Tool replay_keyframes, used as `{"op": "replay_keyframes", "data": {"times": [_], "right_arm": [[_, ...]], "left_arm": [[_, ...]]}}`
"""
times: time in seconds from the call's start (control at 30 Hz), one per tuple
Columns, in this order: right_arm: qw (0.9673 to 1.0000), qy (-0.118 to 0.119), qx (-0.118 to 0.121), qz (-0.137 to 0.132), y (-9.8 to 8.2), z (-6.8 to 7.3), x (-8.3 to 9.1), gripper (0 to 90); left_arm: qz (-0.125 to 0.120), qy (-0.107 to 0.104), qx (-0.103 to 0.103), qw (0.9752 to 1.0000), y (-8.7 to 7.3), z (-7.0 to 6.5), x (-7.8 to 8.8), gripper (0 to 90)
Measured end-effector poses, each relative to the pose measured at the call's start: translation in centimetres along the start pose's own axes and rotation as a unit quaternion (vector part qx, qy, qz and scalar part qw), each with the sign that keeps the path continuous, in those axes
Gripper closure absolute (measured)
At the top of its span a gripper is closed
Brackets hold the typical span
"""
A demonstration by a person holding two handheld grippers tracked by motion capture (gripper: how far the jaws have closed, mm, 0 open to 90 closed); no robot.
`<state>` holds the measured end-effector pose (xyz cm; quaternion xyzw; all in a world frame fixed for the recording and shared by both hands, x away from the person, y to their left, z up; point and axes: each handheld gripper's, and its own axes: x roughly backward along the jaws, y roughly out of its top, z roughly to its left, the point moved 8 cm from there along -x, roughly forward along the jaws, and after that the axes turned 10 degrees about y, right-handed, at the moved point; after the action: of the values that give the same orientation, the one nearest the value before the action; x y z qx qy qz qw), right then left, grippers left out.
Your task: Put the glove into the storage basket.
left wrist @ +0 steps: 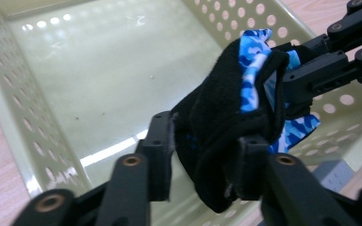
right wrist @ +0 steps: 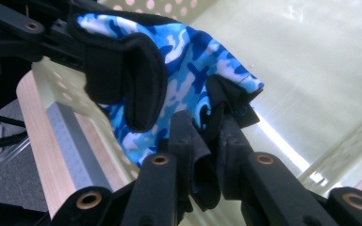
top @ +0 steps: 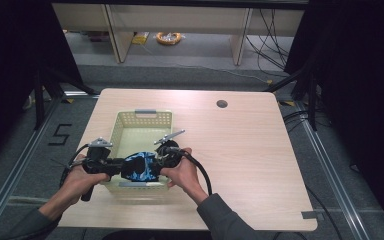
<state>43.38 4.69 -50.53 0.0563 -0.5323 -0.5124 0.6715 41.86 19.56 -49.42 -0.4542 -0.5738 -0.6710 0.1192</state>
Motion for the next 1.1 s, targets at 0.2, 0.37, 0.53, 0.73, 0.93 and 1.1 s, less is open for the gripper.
{"op": "replay_keyframes", "data": {"times": [0.2, 0.37, 0.53, 0.73, 0.93, 1.1], "right_arm": [[0.9999, -0.009, -0.001, 0.008, -0.2, -0.4, -0.3, 79.3], [0.9997, -0.017, -0.01, 0.014, -0.4, -0.6, -0.2, 79.2], [0.9993, -0.022, -0.021, 0.02, -0.6, -0.6, -0.1, 78.8], [0.9995, -0.026, -0.006, 0.016, -0.4, -1.0, -0.3, 77.7], [0.999, -0.037, -0.003, 0.024, -0.4, -0.9, -0.3, 72.7], [0.9971, -0.067, 0.014, 0.034, 0.0, -1.1, -0.1, 62.7]], "left_arm": [[0.006, 0.011, 0.001, 0.9999, 0.1, 0.6, 1.5, 53.8], [-0.004, 0.009, 0.013, 0.9999, 0.1, 0.9, 2.0, 50.9], [-0.015, 0.008, 0.029, 0.9994, 0.2, 0.9, 2.5, 46.5], [-0.022, 0.008, 0.017, 0.9996, 0.2, 0.6, 3.1, 45.1], [-0.025, 0.0, 0.016, 0.9996, 0.2, -0.3, 2.9, 43.6], [-0.022, -0.001, 0.009, 0.9997, 0.2, -0.8, 2.8, 43.6]]}}
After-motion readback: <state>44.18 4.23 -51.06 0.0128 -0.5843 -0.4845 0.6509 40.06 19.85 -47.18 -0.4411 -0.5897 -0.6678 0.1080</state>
